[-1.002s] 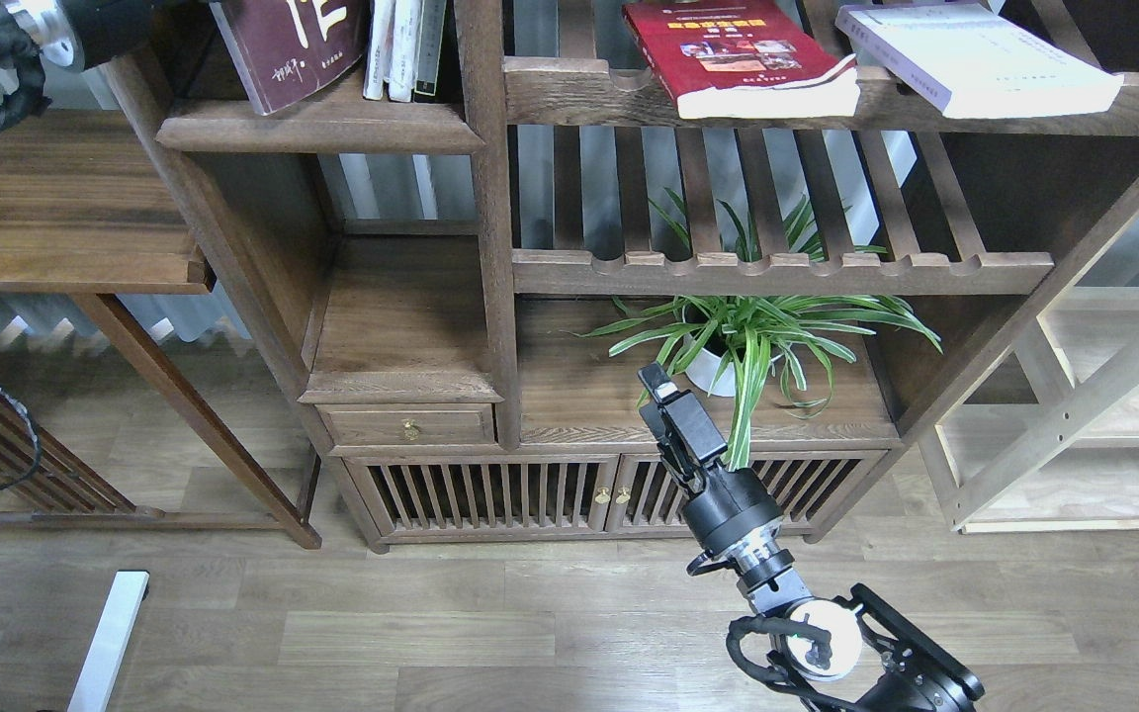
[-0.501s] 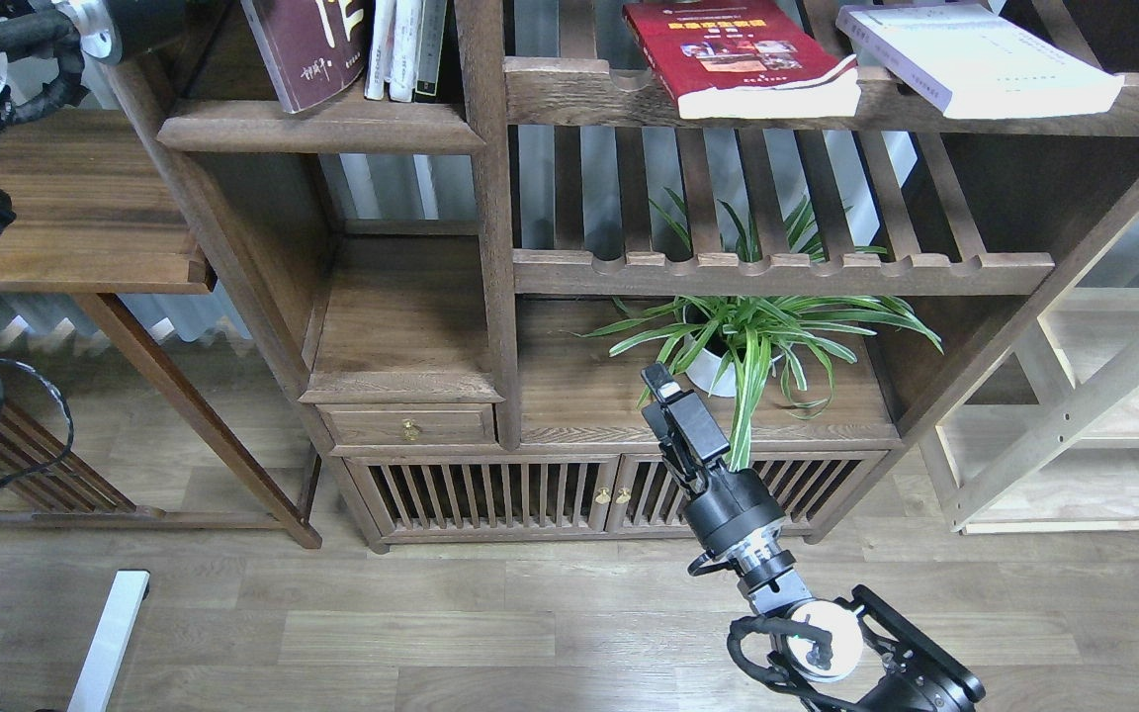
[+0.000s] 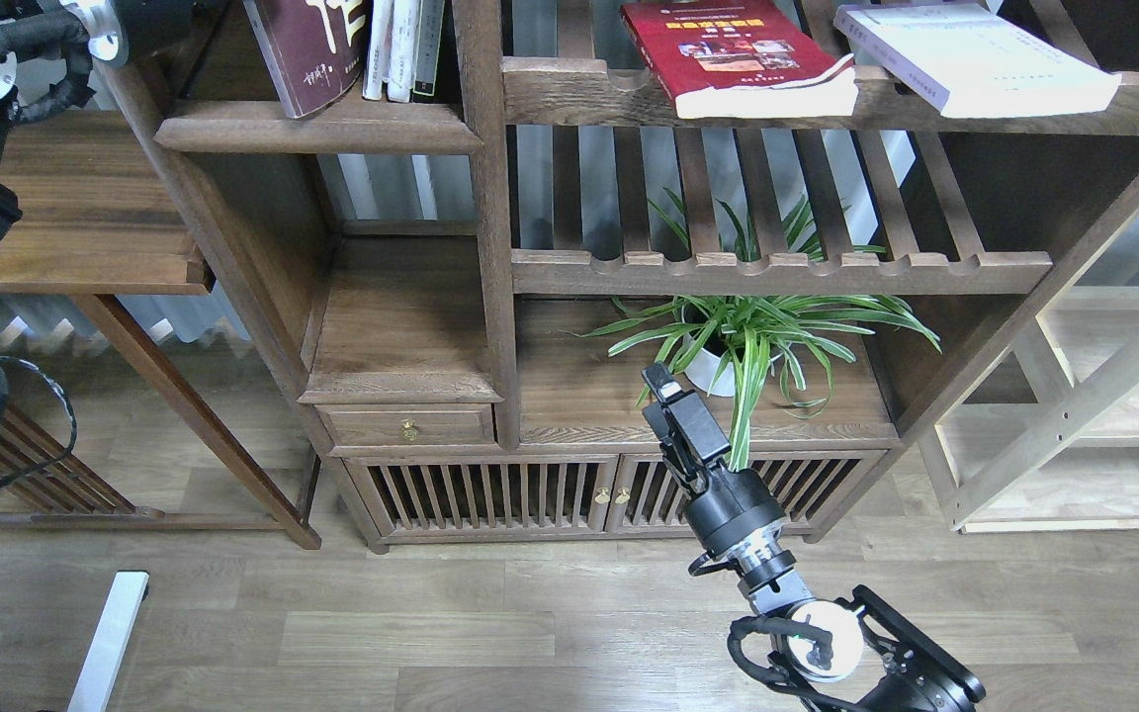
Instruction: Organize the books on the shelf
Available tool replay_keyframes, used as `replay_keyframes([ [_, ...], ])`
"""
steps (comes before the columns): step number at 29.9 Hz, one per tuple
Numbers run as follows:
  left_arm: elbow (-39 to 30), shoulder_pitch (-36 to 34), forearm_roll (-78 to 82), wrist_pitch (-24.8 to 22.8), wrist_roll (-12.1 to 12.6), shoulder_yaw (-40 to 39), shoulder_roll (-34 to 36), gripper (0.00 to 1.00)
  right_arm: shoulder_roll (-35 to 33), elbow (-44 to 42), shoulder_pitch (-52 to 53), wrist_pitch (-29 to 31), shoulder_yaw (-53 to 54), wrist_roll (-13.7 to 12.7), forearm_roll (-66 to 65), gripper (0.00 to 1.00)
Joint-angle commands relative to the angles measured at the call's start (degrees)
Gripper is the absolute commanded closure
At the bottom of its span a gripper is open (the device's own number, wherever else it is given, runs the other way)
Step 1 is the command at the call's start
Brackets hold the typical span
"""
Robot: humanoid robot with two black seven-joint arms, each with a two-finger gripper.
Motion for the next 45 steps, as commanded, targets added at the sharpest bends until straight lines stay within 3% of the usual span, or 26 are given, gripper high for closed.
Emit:
replay_keyframes([
  [1,0.0,0.1,0.1,0.0,0.0,0.1,0.0,0.89,0.0,0.1,-0.1,0.0,0.0,0.0,0.0,0.01],
  [4,-0.1,0.1,0.0,0.1,0.0,0.6,-0.4,0.8,0.0,0.2,-0.1,0.0,0.0,0.0,0.0,0.01],
  [16,-0.2,-0.5,-0.6,0.1,0.0,2.0,-2.5,0.77,0.0,0.3,-0.3,0.0,0.1,0.0,0.3,0.01],
  [27,-1.0,-1.7,-0.6,0.4,-0.4,4.1,-2.9,0.47,0.0,0.3,-0.3,0.0,0.0,0.0,0.4,0.01],
  [45,-8.9,1.0,-0.9,-0.2,-2.2,3.6,1.4,0.32,0.0,0.2,-0.5,0.0,-0.1,-0.1,0.5,0.01],
])
